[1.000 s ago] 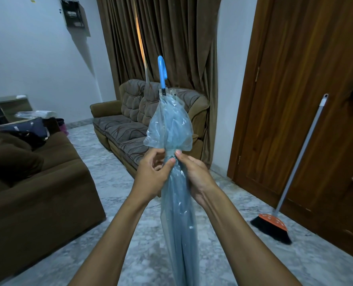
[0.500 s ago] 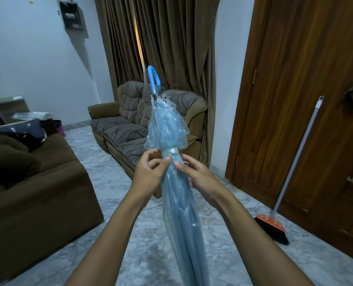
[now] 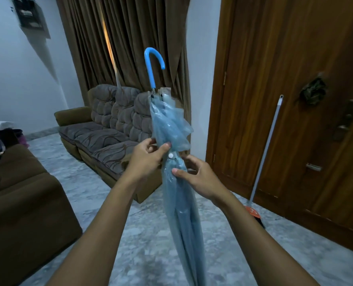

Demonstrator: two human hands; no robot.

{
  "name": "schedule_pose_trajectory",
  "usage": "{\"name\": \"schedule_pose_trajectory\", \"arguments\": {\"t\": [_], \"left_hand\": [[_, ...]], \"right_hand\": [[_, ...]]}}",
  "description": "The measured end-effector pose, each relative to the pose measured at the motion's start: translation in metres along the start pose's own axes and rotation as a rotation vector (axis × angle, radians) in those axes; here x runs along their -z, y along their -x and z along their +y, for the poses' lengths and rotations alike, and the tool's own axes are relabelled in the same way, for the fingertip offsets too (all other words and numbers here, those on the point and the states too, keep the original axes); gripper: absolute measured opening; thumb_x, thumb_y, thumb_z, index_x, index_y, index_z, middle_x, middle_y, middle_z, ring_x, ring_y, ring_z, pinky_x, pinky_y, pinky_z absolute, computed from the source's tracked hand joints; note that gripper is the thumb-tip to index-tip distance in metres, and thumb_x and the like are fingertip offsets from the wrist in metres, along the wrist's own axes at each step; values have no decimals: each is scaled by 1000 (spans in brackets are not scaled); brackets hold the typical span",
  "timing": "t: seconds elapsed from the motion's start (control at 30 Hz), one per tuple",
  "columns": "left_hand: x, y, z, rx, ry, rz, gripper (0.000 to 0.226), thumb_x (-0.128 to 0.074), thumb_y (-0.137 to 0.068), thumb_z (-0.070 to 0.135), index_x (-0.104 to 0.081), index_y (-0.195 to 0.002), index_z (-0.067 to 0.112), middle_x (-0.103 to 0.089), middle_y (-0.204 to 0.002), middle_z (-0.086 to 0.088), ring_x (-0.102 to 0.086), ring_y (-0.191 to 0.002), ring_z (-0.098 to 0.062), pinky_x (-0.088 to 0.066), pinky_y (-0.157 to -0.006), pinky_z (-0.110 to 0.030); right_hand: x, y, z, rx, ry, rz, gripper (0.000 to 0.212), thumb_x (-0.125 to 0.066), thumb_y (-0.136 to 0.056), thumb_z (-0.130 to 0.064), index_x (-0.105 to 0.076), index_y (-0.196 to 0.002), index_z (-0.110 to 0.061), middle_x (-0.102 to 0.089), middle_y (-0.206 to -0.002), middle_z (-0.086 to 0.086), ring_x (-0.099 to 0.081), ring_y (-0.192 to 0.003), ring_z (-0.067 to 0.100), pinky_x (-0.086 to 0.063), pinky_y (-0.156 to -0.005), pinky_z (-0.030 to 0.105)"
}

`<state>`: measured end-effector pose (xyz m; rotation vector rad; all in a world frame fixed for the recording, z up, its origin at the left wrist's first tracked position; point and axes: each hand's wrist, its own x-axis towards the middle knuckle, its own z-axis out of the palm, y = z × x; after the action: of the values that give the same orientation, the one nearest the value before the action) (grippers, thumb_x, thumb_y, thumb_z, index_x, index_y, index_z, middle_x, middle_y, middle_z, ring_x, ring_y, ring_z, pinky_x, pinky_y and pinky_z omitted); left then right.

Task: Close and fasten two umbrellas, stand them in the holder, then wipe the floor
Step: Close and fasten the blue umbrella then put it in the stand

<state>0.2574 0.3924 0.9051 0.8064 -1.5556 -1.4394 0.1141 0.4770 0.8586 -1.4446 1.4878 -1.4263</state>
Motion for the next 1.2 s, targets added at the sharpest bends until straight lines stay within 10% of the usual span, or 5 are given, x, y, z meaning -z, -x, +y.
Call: {"name": "schedule_pose_trajectory", "arguments": {"t": [0.2,0.47,0.8,1.2], "left_hand": [[-53,-5,-20,10,78,-231,32,-70,-87,22,-64,-118,13,-73,-109,-6,-71,-94,-21,-55,-63,-27],[-174,3,-12,-13,-31,-498,47,-75,-83,27,-57,-126,22,-69,-111,-1,-70,-99,-19,-61,-76,-40],[-394,40,-23,-49,-10,-782,50,-76,-82,26,-57,-128,21,-63,-123,-2,-65,-107,-16,-62,-75,-39],[-672,51,-71,37,22,-1026,41,-72,-86,16,-60,-125,17,-65,-114,-2,-70,-94,-12,-61,-69,-30]], "right_hand": [[47,28,-6,-14,124,166,42,-77,-84,-29,-66,-122,-15,-73,-114,-3,-68,-106,9,-55,-96,36],[148,107,3,-88,256,420,39,-78,-83,-26,-67,-119,-17,-71,-110,-13,-65,-100,-6,-50,-79,11],[318,221,45,-199,323,753,52,-81,-74,-47,-67,-118,-23,-72,-111,-12,-66,-106,3,-57,-90,34],[521,301,127,-292,204,1110,33,-81,-80,-19,-66,-108,-26,-73,-102,-11,-68,-93,-2,-54,-78,17]]}}
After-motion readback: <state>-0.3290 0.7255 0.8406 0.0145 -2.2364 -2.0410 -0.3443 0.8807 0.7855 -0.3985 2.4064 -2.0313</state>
